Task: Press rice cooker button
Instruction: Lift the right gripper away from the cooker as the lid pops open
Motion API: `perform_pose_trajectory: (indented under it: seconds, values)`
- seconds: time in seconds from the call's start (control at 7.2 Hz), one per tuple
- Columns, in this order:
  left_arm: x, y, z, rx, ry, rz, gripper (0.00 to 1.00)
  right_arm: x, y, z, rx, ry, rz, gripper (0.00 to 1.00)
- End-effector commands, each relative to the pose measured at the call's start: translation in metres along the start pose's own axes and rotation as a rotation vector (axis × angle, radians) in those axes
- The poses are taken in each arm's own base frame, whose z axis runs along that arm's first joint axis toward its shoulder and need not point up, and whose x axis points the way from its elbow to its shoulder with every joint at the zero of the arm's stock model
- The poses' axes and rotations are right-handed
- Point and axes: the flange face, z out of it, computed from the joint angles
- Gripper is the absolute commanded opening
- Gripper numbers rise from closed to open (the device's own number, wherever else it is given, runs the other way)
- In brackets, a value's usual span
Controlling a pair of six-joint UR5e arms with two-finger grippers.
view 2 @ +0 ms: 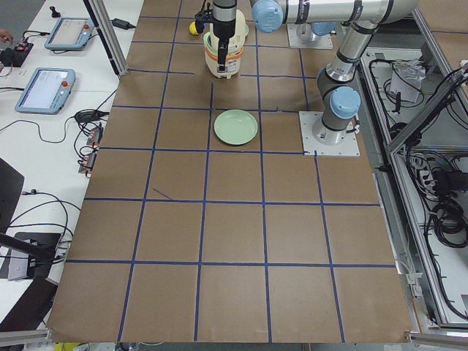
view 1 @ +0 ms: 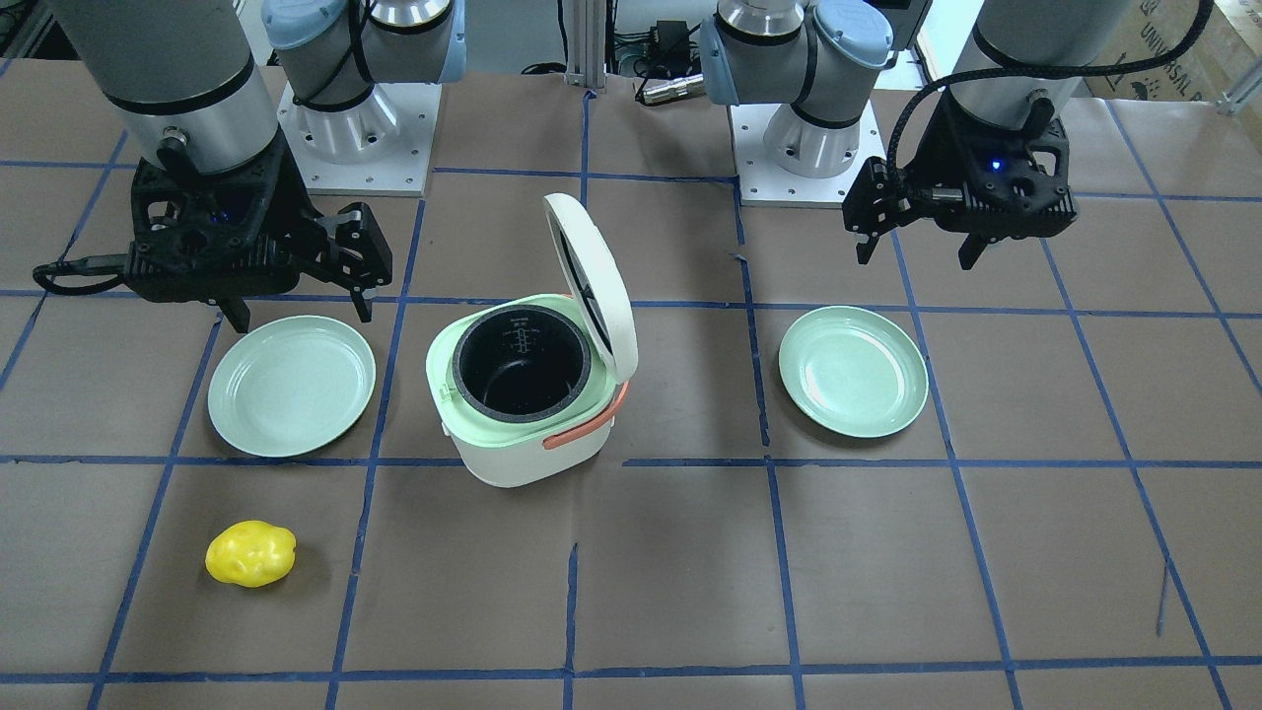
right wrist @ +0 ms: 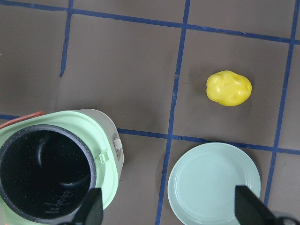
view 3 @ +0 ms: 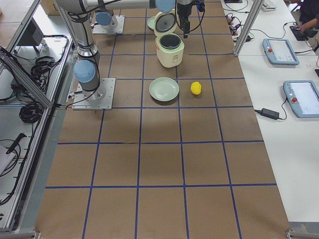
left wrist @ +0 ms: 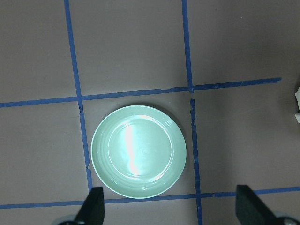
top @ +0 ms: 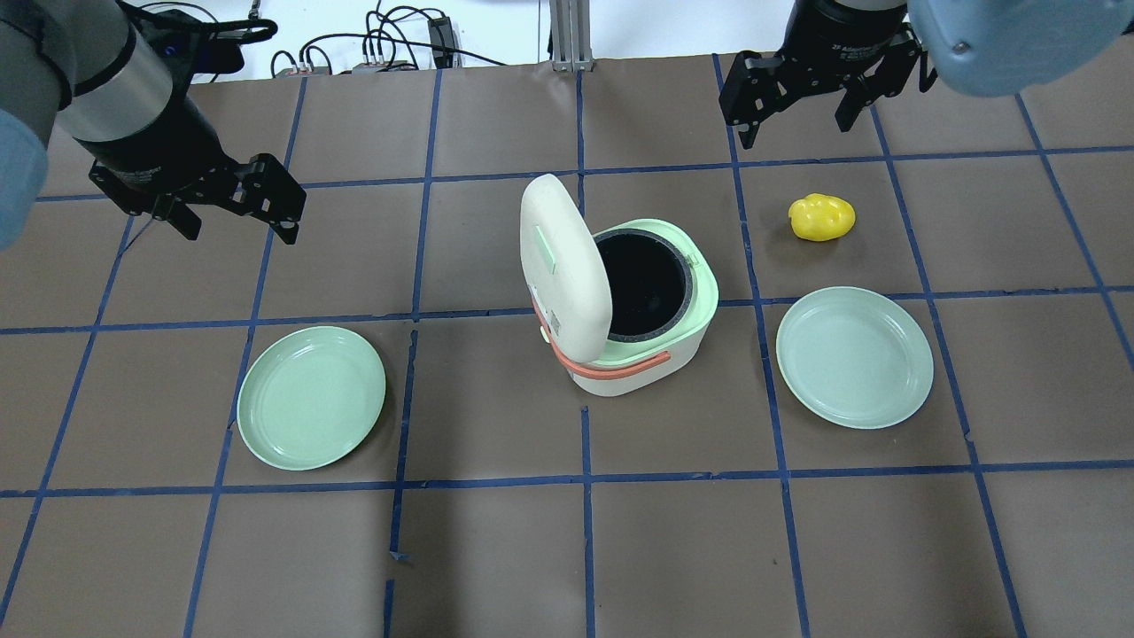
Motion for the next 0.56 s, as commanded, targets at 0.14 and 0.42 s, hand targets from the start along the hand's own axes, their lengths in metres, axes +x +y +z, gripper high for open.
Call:
perform_pose_trajectory:
  seconds: [0.14, 0.42]
  values:
    - [-0.0001, 0.0000, 0.0000, 0.000, 0.000, 0.000, 1.00, -0.0007, 0.0007, 0.0018, -0.003, -0.004, -0.001, 1.00]
    - [-0.0001, 0.0000, 0.0000, 0.000, 0.000, 0.000, 1.00, -0.0019, 0.0010, 0.0019, -0.005, -0.007, -0.003, 1.00]
